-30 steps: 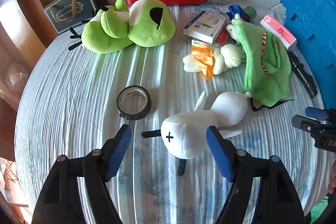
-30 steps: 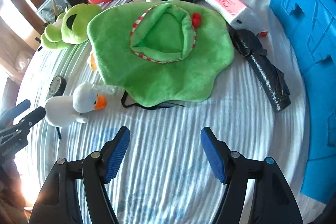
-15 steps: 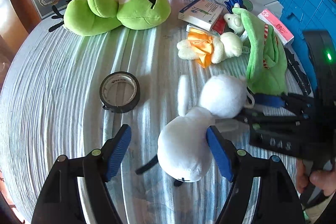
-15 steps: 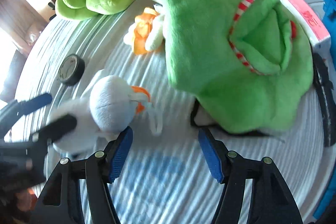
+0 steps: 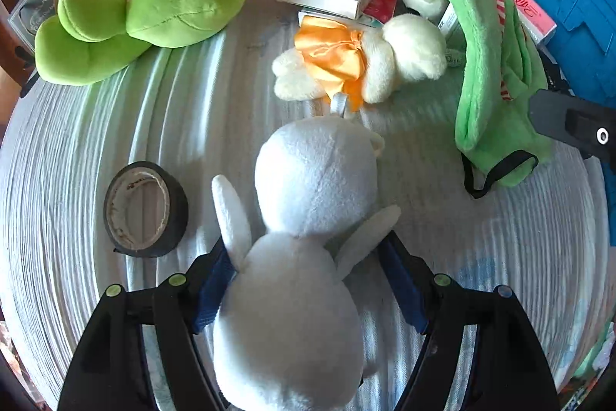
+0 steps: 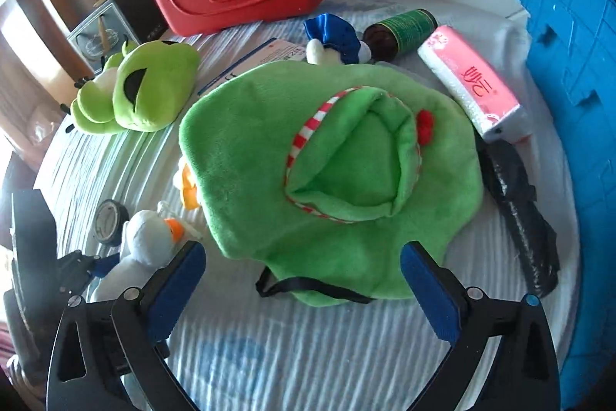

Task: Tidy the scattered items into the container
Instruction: 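Grasp the white plush with left tool while right tool grasps the green frog-hat plush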

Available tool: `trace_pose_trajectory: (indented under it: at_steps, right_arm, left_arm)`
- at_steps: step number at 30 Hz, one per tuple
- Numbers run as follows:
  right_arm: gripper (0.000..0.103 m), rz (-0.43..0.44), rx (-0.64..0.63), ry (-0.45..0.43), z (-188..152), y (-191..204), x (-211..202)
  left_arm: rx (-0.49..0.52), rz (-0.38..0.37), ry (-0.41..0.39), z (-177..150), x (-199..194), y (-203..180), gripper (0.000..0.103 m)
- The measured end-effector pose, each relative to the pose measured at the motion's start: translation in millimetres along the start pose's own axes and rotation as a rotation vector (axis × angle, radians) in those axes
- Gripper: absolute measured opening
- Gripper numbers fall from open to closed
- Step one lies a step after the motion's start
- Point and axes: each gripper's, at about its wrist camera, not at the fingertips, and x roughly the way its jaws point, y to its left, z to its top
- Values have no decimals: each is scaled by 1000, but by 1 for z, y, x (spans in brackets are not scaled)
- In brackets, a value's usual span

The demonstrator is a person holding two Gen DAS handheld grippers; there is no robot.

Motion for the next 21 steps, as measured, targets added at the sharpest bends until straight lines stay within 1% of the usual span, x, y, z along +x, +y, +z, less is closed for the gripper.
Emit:
trace_pose_trajectory:
  at_steps: [3,6,8,9,10,12,15,17,18,19,21]
  right_arm:
    - [103,-2,-20,26,1,3,29]
    - [103,-48,-38,55,-3,8,65]
    - [103,-121,-103,10,-6,15,73]
    - [103,-137,-126,-3,-7,17,77]
    - [103,-135,-130,-27,-8,16,78]
    - [103,-133,-118,-61,-11,13,80]
    - [103,-128,-132,-114,-19,11,84]
    - [102,-137,-139,-80,-18,11,85]
    - [102,-150,-126,-72,-17,11,81]
    - [103,-135,-112,-101,-17,12,72]
    - [103,-83,-111,-179,-16,17,56]
  left_arm:
    - [-6,-4,-14,0,-3,0,73]
    - [-5,-6,-29,-2,-5,1,76]
    - [-3,-11,-28,-1,-4,-1,83]
    - [4,-13,-25,0,-3,-4,91]
    - [12,-14,-22,1,-2,-7,98]
    - [4,-9,-24,2,-1,-10,102]
    - [-4,-4,-28,2,-3,-10,102]
    - [-20,10,-34,1,-8,-6,91]
    - [-35,17,-45,1,-13,-2,73]
    - [-51,25,-50,1,-16,3,63]
    - [-80,7,-41,1,-17,12,63]
